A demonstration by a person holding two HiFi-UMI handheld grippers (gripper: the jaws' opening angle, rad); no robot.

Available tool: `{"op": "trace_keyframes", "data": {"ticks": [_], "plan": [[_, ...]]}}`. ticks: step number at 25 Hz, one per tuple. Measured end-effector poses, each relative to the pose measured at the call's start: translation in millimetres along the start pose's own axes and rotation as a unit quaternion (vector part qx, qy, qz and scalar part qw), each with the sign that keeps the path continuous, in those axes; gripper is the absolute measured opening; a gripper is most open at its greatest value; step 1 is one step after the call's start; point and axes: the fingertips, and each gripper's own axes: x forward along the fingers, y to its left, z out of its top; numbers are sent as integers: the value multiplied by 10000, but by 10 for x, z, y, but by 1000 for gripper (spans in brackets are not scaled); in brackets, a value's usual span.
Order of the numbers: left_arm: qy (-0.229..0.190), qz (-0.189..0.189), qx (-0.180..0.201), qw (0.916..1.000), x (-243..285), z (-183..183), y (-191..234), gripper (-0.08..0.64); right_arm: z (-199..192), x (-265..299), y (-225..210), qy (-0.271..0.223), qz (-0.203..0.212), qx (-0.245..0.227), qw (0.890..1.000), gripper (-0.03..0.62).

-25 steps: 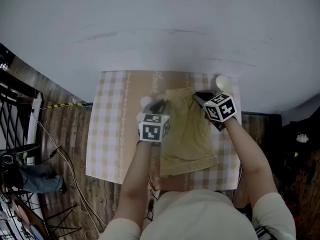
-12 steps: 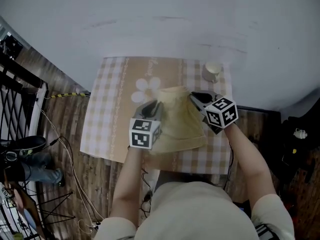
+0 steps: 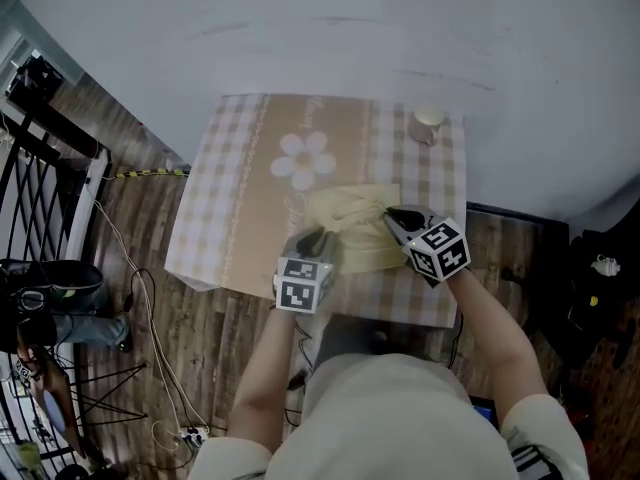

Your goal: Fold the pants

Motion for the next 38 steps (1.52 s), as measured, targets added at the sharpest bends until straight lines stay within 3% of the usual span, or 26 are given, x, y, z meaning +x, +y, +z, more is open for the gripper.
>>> {"op": "trace_keyframes", "data": {"ticks": [8,15,26,31,38], "plan": [[177,275,-445,9985,-194,-430,-91,49,-486,-175,241,285,23,261,9993,17],[-71,499,-889,9948,-515,-577,-211,49,-720,-425,389,243,-126,507,9983,18],[-739,579,-1484,9845,-1122,-549,-631,30,-628,-1035,822,-458,-584,578,9956,18],[-851,554,-1549,9827,-1321,-643,-843,23,-653,-1315,1032,-600,-794,480,9939,17],[-928,375,-1534,9831,-1501,-694,-1065,17,-608,-1538,1302,-743,-690,194,9947,17]]}}
